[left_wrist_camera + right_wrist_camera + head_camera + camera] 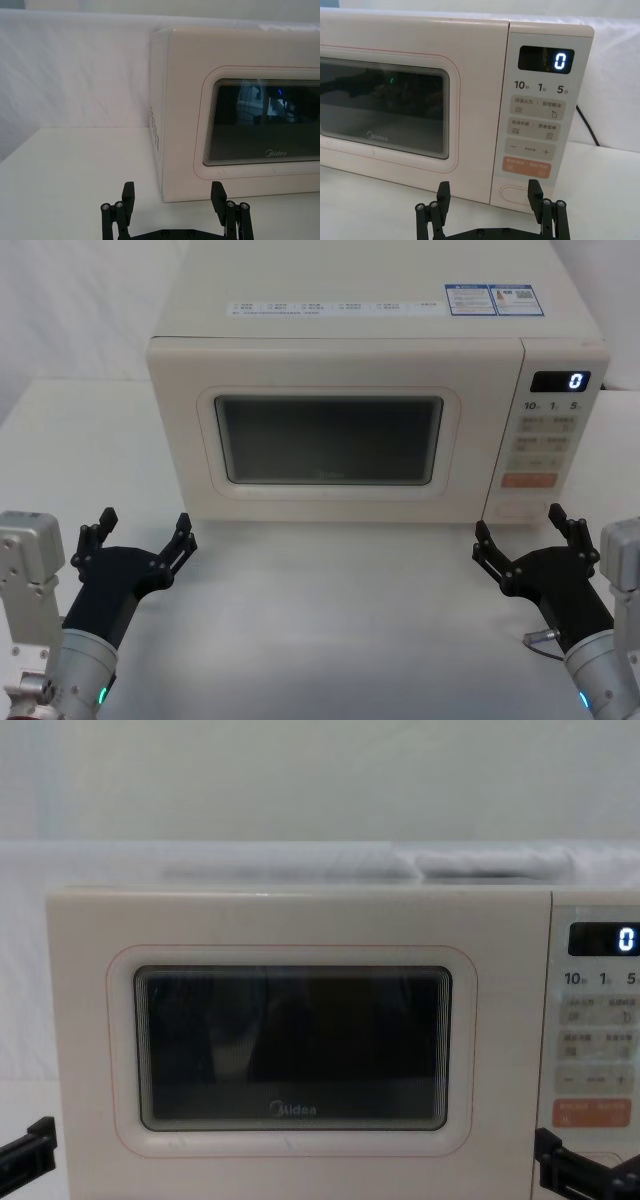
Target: Press the button to open the microwave door with one hand; close the microwave door with the other hand.
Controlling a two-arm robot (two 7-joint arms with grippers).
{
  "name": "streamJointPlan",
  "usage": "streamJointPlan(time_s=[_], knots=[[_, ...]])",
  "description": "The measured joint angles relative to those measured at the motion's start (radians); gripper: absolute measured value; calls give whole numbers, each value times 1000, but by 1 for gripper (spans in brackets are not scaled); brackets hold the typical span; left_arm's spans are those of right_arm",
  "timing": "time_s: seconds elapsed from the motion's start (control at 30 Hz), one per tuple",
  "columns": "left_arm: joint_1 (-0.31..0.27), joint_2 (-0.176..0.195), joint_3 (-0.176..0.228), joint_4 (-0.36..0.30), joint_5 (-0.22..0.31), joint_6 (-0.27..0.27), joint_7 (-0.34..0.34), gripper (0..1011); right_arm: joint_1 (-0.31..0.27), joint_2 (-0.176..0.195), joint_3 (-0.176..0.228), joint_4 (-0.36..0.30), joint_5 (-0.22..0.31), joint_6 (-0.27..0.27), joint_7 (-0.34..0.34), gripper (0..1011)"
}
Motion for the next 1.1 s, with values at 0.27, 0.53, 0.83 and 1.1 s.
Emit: streamJointPlan(time_s=[0.27, 0.53, 0.83, 1.1], knots=[[0, 0, 0, 0, 0, 0, 0, 1001, 0, 0, 0, 0, 0, 0, 0, 1002], [0, 0, 0, 0, 0, 0, 0, 1001, 0, 0, 0, 0, 0, 0, 0, 1002], [0, 0, 0, 0, 0, 0, 0, 1001, 0, 0, 0, 0, 0, 0, 0, 1002], [0, 0, 0, 0, 0, 0, 0, 1001, 0, 0, 0, 0, 0, 0, 0, 1002]])
